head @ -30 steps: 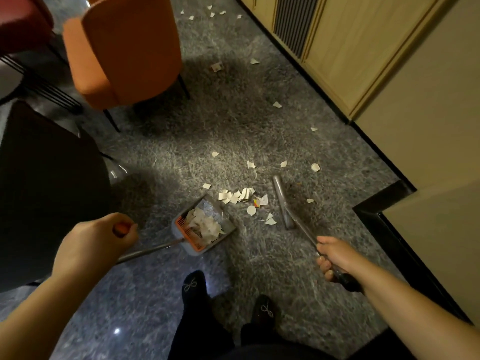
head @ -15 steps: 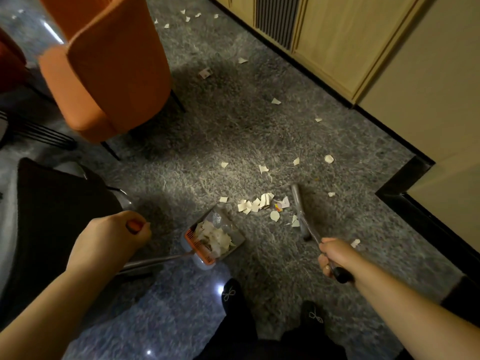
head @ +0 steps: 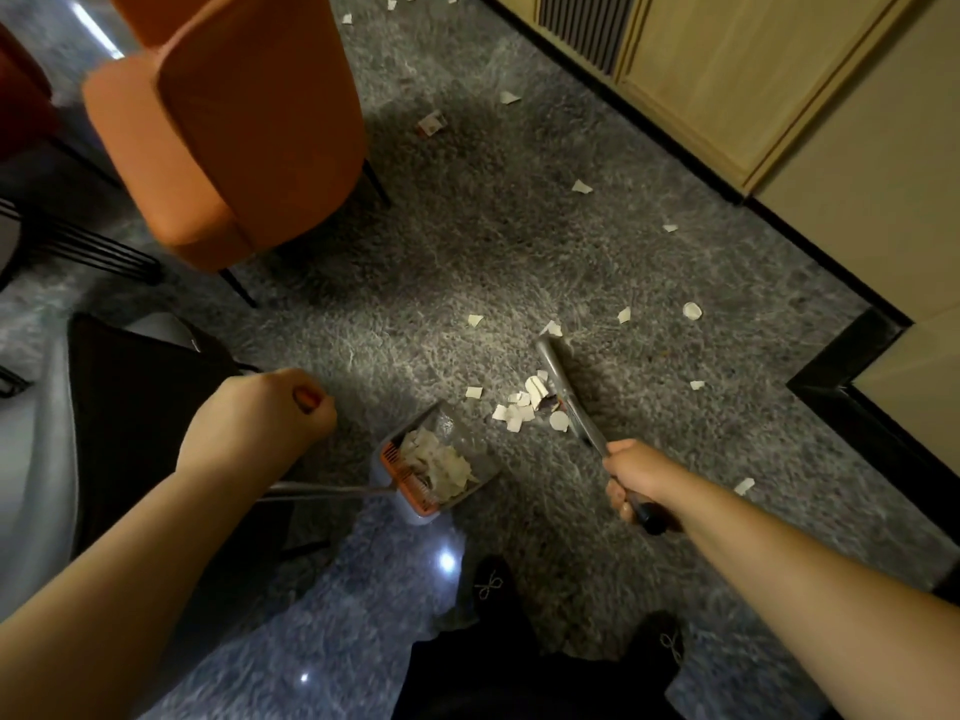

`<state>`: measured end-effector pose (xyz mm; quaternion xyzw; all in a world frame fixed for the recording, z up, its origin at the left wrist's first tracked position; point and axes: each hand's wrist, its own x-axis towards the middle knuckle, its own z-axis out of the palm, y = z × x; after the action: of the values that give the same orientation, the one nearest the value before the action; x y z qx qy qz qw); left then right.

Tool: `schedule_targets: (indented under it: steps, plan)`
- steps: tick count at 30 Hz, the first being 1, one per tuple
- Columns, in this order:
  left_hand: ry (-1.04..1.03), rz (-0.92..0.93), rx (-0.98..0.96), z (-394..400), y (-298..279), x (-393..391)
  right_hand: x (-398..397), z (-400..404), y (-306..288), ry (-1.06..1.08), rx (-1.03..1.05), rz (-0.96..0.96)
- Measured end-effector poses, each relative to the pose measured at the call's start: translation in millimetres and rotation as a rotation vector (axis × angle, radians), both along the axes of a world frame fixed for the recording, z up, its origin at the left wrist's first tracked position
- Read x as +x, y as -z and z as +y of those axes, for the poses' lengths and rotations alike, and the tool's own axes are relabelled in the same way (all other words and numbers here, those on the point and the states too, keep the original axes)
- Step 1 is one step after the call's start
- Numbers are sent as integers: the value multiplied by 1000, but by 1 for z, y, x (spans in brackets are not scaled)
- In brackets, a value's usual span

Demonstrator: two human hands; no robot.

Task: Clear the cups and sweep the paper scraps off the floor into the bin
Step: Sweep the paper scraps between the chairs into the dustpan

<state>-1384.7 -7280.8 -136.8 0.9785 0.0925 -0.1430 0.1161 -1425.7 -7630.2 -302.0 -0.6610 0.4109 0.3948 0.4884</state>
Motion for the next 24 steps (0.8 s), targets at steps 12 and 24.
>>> schedule_targets:
  steps: [12, 24]
  plan:
    - [23, -12, 2, -10, 8, 30, 28, 53, -20, -527, -55, -13]
    - [23, -49, -11, -16, 11, 18, -30, 104, -25, -713, 13, 34]
